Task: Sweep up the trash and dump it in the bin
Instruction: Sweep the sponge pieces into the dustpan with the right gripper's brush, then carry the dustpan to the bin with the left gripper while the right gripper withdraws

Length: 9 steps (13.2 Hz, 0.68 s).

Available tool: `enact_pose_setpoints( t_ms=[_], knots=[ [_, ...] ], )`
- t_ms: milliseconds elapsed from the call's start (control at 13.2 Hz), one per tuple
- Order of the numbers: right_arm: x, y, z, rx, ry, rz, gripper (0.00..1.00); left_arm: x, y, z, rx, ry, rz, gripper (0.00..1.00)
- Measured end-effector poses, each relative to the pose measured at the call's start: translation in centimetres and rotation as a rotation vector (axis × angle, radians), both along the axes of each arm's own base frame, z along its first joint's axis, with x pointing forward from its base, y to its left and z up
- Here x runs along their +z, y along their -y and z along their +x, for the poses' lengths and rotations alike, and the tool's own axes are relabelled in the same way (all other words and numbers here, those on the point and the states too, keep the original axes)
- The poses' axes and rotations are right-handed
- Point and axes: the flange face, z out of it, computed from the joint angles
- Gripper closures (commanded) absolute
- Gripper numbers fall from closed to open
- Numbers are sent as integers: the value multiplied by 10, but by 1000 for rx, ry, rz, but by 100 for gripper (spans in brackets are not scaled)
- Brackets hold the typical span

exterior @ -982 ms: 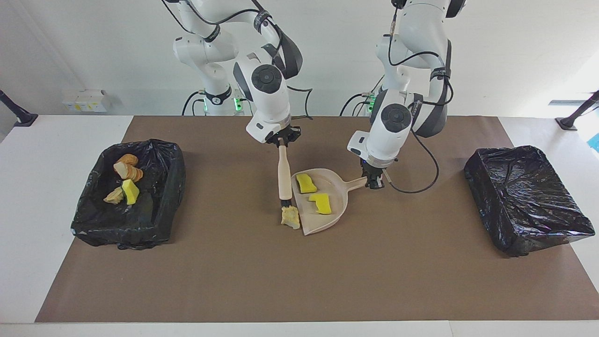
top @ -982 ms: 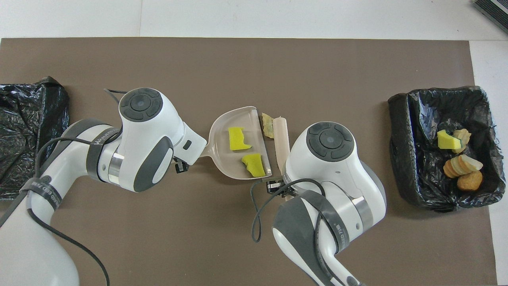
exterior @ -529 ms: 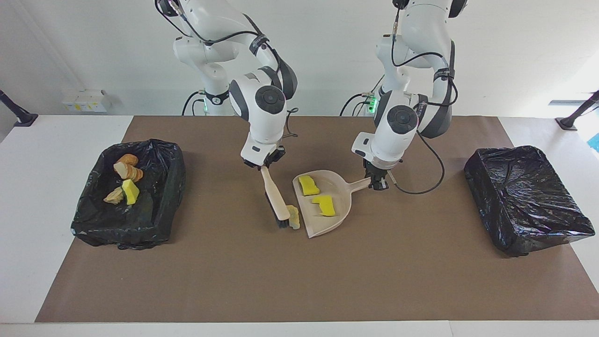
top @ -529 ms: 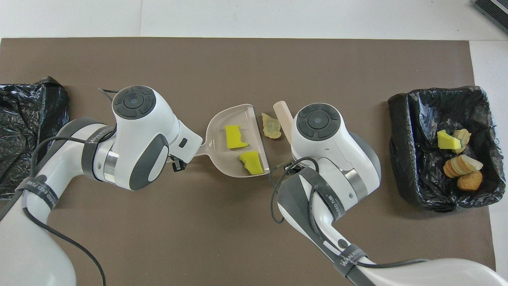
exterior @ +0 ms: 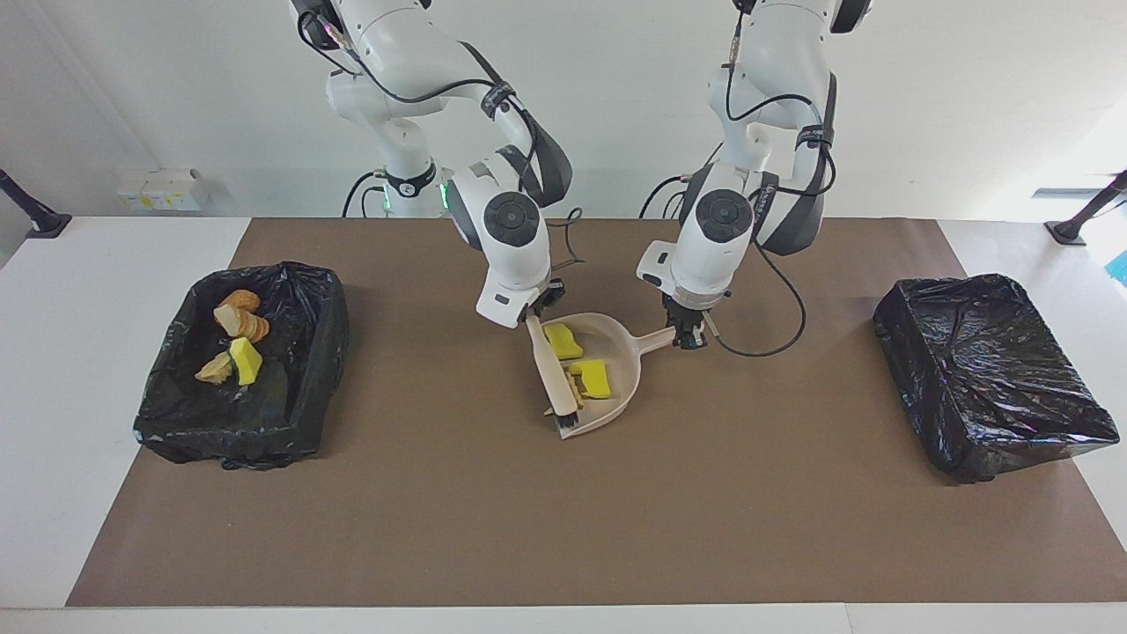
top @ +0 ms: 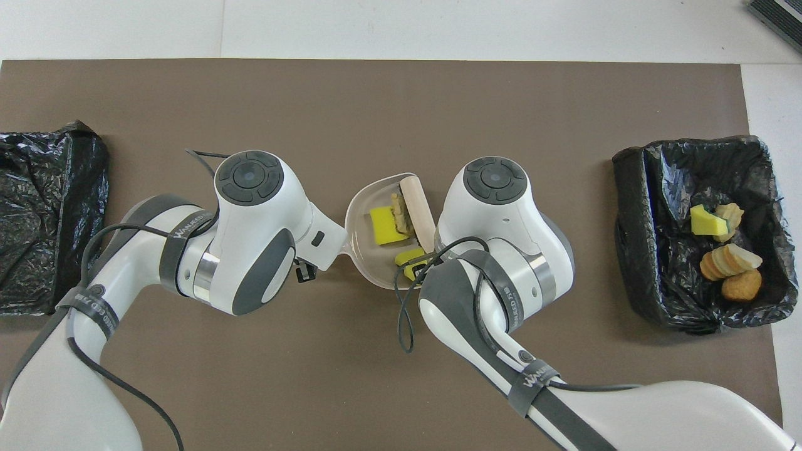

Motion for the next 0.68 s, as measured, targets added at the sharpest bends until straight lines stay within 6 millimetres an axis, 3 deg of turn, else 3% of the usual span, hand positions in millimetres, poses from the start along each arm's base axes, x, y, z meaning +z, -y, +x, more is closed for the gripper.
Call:
enact_pose_setpoints(
  t_ms=[227,680],
  knots=[
    [23,-3,-6,-24,0,25,100,-2,4,0,-54,29,-22,100],
    [80,15,-15,-137,33,-28,100,-3,-34,25,-171,62,-164,100]
  ],
)
